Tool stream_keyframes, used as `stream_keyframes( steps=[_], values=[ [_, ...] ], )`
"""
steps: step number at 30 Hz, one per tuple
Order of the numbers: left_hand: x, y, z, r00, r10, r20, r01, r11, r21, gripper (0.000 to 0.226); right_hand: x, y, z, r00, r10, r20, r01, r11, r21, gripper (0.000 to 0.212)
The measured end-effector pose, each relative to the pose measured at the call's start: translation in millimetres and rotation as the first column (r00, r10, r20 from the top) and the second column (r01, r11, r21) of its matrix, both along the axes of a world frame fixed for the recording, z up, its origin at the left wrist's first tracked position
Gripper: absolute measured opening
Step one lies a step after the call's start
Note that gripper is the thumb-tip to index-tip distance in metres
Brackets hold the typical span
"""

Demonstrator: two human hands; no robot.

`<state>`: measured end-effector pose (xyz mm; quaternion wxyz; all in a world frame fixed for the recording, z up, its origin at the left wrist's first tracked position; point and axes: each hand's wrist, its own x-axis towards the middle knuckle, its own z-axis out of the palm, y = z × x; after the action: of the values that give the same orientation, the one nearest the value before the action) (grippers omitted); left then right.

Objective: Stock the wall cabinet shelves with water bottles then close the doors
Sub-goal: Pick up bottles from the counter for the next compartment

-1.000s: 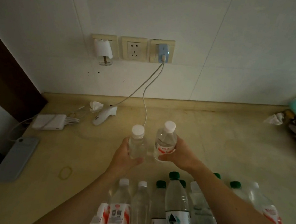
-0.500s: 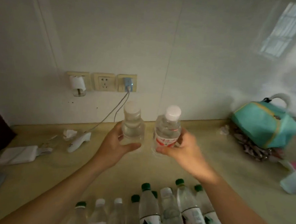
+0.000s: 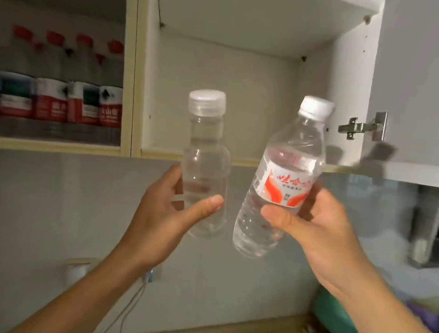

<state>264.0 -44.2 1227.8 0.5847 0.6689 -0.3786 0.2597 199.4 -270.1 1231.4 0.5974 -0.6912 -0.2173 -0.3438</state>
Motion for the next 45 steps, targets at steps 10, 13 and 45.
stream_keyframes(
  steps=[10,13,45],
  values=[
    [23,-30,145,0.966,0.258,0.005,-0.258,0.965,-0.04,0.032,62,-14,142,0.99,-0.062,0.127,0.062,0.998,0.003,0.041],
    [48,-41,152,0.938,0.335,-0.089,-0.332,0.942,0.045,0.034,92,-20,150,0.995,-0.096,0.033,0.098,0.993,-0.061,0.032],
    [103,-44,146,0.658,0.751,-0.056,-0.732,0.656,0.185,0.06,155,-21,138,0.891,-0.451,0.049,0.439,0.83,-0.344,0.053]
  ],
)
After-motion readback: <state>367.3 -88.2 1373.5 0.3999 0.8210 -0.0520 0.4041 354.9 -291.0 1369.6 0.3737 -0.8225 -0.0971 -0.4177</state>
